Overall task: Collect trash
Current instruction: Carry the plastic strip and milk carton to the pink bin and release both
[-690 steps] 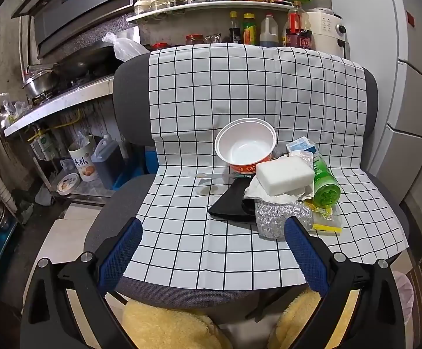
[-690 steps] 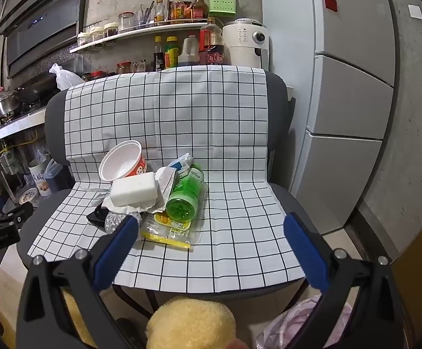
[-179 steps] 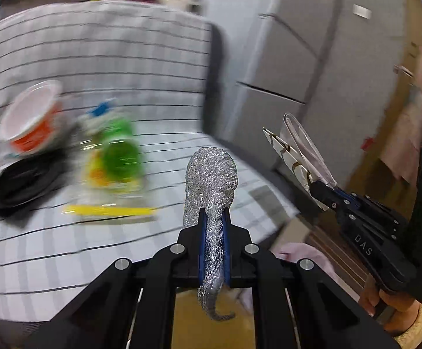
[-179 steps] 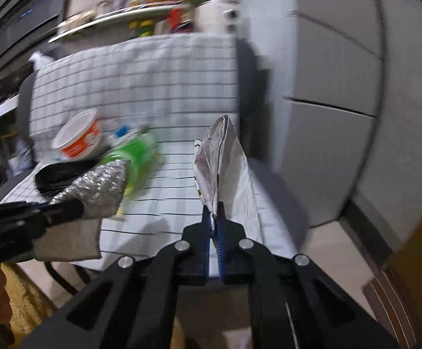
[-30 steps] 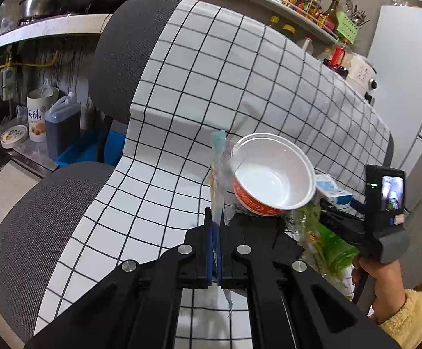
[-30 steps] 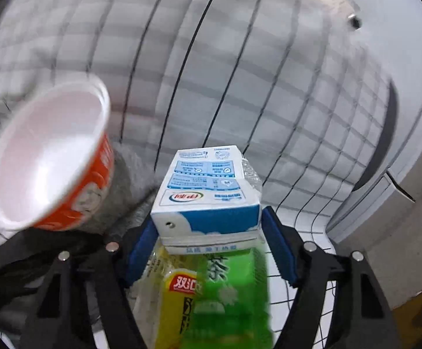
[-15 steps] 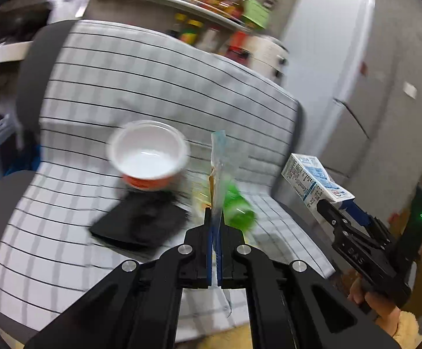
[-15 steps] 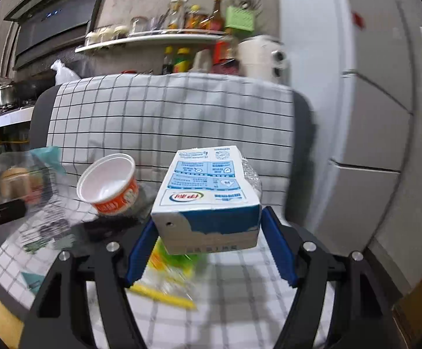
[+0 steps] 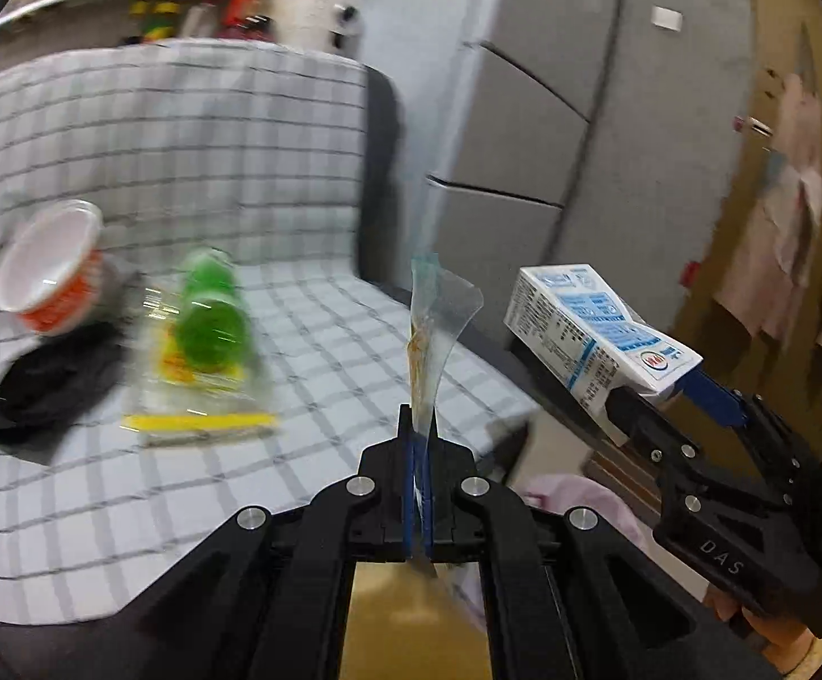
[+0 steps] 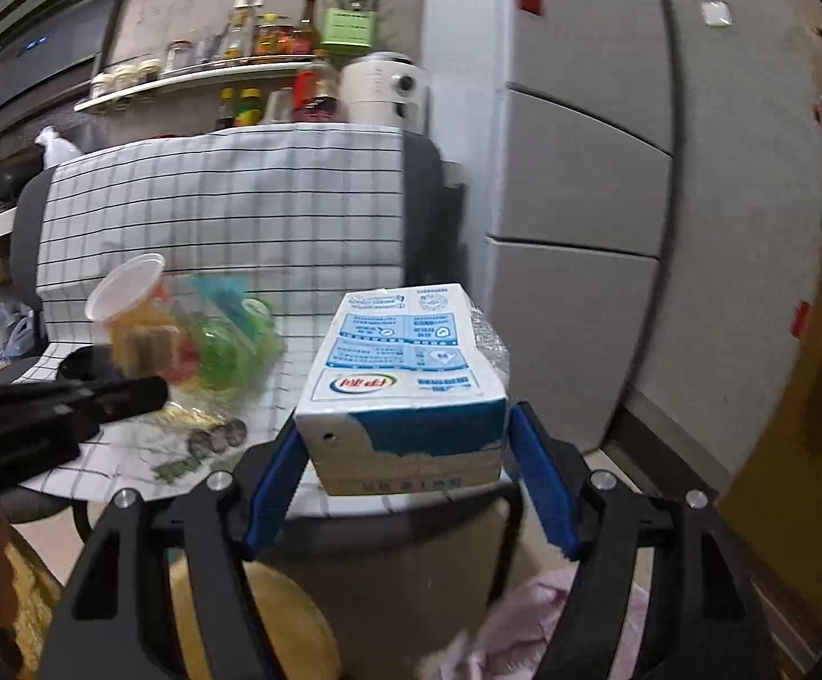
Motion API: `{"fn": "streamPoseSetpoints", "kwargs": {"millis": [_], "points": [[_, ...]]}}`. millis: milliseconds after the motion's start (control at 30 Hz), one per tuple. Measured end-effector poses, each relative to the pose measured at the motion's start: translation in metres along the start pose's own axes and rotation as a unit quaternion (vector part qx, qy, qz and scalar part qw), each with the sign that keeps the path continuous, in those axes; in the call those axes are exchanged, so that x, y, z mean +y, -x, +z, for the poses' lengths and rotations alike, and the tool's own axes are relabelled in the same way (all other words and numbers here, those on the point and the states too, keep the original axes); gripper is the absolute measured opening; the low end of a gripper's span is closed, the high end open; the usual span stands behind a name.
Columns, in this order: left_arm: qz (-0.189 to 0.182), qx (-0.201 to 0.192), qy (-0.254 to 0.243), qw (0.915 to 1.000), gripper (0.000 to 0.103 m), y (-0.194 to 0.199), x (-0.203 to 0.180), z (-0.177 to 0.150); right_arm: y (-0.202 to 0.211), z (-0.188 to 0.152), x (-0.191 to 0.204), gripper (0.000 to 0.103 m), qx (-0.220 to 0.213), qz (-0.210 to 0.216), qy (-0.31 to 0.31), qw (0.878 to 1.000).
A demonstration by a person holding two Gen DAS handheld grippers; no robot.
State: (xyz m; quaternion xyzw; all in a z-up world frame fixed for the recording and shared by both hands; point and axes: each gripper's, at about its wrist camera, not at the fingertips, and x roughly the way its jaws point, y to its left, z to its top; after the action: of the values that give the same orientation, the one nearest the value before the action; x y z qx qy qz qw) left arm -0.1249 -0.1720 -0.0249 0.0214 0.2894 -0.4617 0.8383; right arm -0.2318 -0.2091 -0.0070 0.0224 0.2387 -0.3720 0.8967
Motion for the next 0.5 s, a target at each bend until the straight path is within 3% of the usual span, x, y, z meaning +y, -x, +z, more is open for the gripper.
{"fn": "streamPoseSetpoints", "kwargs": {"millis": [300, 500], "points": [[-0.101, 0.032, -0.066, 0.9922, 0.002, -0.044, -0.077, -0.015, 0.031, -0.054, -0.074, 0.07, 0.028, -0.098, -0.049, 0.994], [-0.131, 0.062, -0.097, 0.9847, 0.002, -0.085, -0.117, -0.023, 0.041, -0.079, -0.12, 0.07, 0.04, -0.151, -0.085, 0.984]]}}
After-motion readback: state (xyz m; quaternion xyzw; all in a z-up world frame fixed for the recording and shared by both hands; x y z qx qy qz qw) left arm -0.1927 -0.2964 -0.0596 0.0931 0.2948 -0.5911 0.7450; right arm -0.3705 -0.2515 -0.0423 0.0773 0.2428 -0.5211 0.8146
